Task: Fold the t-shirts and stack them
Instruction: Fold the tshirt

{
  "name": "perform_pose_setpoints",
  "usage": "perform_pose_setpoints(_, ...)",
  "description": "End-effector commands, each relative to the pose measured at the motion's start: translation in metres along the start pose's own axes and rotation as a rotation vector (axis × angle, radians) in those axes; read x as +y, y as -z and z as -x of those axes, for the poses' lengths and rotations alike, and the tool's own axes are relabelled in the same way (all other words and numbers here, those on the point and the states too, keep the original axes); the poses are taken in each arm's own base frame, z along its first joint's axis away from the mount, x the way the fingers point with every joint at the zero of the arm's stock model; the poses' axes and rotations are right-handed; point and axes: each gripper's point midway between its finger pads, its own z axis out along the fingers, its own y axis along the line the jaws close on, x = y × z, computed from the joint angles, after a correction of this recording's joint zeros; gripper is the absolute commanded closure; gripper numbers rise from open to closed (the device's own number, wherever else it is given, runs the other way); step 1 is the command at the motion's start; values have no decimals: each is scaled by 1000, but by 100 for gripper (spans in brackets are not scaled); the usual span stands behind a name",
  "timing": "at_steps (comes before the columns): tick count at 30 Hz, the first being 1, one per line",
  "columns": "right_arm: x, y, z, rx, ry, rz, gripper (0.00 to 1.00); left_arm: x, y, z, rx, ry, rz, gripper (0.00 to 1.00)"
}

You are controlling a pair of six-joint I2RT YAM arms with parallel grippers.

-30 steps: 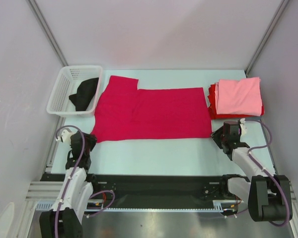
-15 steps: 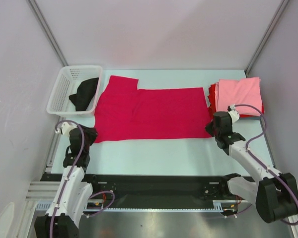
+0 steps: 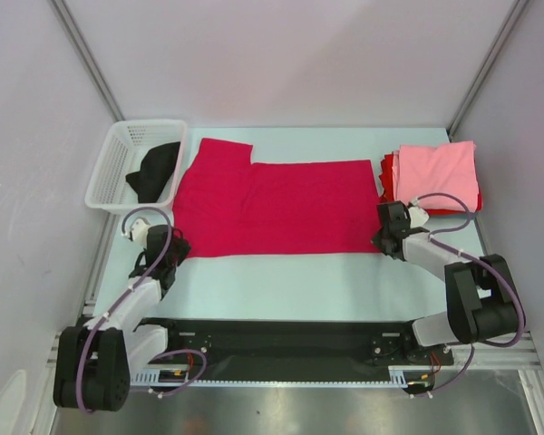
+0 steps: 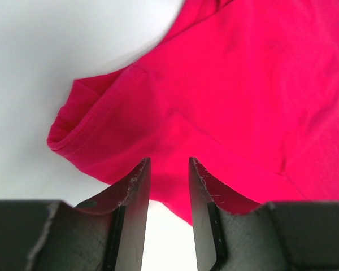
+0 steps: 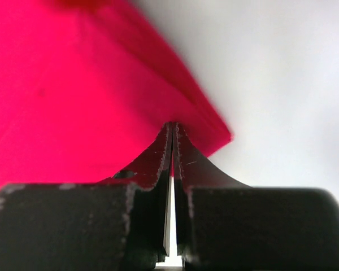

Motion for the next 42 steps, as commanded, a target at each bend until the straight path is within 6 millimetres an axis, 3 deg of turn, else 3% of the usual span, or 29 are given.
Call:
perform_pose_setpoints(1,-13,-7,12,-14,-71,-62,100,-3,-6,12,-54,75,29,62)
perform_pose_setpoints(8,-37,2,14,-40,-104,-73,100,26,-3,2,-44,88,143,62)
perform_pose_setpoints(13,-35,15,16,-46,-93,-41,100,32,5,-1,-38,84,143,64)
perform_pose_setpoints(16,-24,22,29,-76,-67,7,100,23,11,10,-73,65,97,61)
perform_pose_setpoints(18,-11,27,37,-86,-48,57,98,9,15,17,-73,40,49,60)
perform_pose_setpoints(19,5,33,51,-110,-18,104,96,-4,18,26,-81,10,8,59)
perform_pose_setpoints(22,33,42,68,-130,44,173,85,-42,29,35,-62,-28,-131,60)
perform_pose_setpoints(23,50,47,82,-157,59,212,76,-56,32,41,-76,-31,-182,60)
perform_pose_setpoints(25,70,52,99,-183,83,250,71,-80,38,47,-81,-60,-259,59)
perform_pose_setpoints(26,75,42,100,-171,127,236,69,-94,39,54,-103,-64,-298,59)
perform_pose_setpoints(27,95,50,122,-211,131,272,68,-103,40,55,-98,-78,-318,58)
perform_pose_setpoints(29,105,30,128,-196,186,238,68,-124,34,66,-104,-120,-333,57)
perform_pose_setpoints(31,127,27,152,-218,201,243,67,-145,31,81,-134,-153,-349,55)
perform_pose_setpoints(33,148,10,165,-221,227,236,66,-150,10,80,-112,-180,-310,52)
perform_pose_setpoints(34,152,4,168,-213,233,226,65,-165,8,91,-133,-193,-325,51)
perform_pose_setpoints(36,159,-22,166,-184,264,195,64,-174,-12,91,-124,-208,-307,50)
perform_pose_setpoints(38,173,-30,182,-198,269,191,62,-200,-16,110,-165,-228,-341,48)
perform_pose_setpoints(39,173,-47,176,-172,283,174,62,-200,-35,104,-144,-243,-314,48)
perform_pose_setpoints(40,181,-48,188,-189,275,183,62,-218,-35,119,-176,-250,-335,48)
perform_pose_setpoints(42,182,-61,189,-177,280,175,60,-223,-65,113,-149,-277,-297,48)
